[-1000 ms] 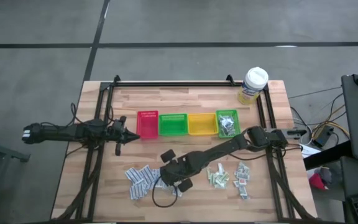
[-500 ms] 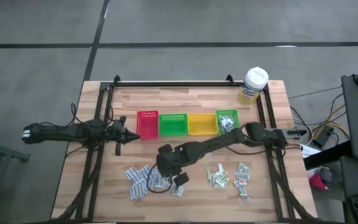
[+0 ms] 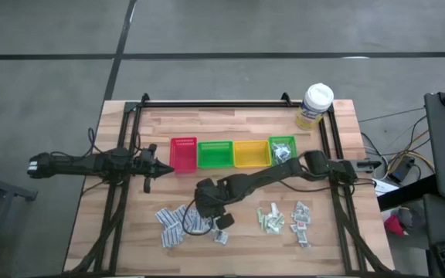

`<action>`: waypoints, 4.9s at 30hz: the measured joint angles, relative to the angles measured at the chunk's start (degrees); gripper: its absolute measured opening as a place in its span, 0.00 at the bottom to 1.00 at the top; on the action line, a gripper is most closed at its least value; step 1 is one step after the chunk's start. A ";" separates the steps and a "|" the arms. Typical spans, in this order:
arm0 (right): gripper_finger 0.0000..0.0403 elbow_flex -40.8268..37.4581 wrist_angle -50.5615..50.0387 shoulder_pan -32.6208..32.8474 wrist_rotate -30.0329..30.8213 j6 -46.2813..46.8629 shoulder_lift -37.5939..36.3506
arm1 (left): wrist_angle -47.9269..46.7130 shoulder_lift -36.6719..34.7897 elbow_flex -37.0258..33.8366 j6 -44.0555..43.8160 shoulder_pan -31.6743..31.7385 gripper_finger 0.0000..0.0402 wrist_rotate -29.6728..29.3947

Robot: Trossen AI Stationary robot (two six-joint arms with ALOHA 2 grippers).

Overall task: Pick & Place First Aid Supplies
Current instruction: Put the blue alcohol pad into the right green bin

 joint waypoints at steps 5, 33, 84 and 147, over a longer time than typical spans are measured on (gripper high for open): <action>0.30 -1.71 0.50 -0.32 -0.10 1.32 0.04 | -0.02 0.01 -0.04 -0.01 -0.01 0.00 0.01; 0.29 -6.85 4.24 -1.48 -2.08 2.57 0.04 | 0.09 0.01 -0.24 -0.02 -0.02 0.00 0.03; 0.02 -4.48 -8.18 -1.76 6.23 6.22 -3.15 | 0.39 0.00 -0.33 1.16 0.00 0.00 0.04; 0.02 -35.93 -54.14 -0.91 15.78 83.48 -40.71 | 1.12 0.38 -0.42 1.00 0.00 0.00 0.07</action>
